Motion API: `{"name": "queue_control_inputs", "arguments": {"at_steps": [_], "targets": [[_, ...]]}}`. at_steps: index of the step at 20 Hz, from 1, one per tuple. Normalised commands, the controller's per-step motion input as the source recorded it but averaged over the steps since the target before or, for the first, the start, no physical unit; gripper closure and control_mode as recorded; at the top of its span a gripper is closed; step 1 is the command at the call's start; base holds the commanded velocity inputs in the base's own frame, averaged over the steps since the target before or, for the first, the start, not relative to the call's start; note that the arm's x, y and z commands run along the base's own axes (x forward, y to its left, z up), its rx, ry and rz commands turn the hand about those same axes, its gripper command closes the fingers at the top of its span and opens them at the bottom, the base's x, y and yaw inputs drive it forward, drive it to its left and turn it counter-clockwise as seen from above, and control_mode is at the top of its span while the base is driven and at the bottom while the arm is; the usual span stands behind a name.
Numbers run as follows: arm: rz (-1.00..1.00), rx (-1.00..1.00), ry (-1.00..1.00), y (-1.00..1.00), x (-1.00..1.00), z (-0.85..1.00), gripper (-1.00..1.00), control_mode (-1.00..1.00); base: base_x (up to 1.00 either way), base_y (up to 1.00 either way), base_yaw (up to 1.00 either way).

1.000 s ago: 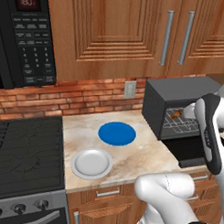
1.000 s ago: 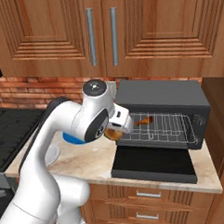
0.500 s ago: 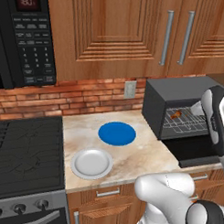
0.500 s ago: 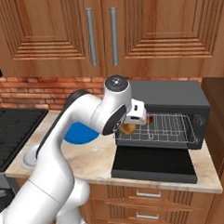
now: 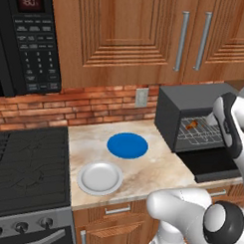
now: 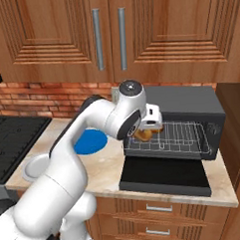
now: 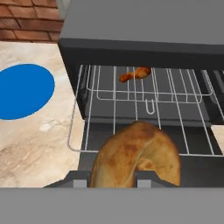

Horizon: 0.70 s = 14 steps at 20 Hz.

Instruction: Open the toaster oven door. Place the bread on the top rack in the toaster oven and place the chicken drumstick on the bottom rack.

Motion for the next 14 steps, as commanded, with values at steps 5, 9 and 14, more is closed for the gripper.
{"name": "queue_control_inputs", "arguments": {"at_steps": [5,9,14], "targets": [[0.03,-0.02,0.03,-0.17,0.25,-0.26,1.00,-1.00,0.00,0.00,0.00],[0.00,0.00,0.08,-0.14,0.24,-0.25,1.00,-1.00,0.00,0.00,0.00],[0.00,0.00,0.09,-0.13,0.23,-0.25,1.00,-1.00,0.00,0.00,0.00]]}}
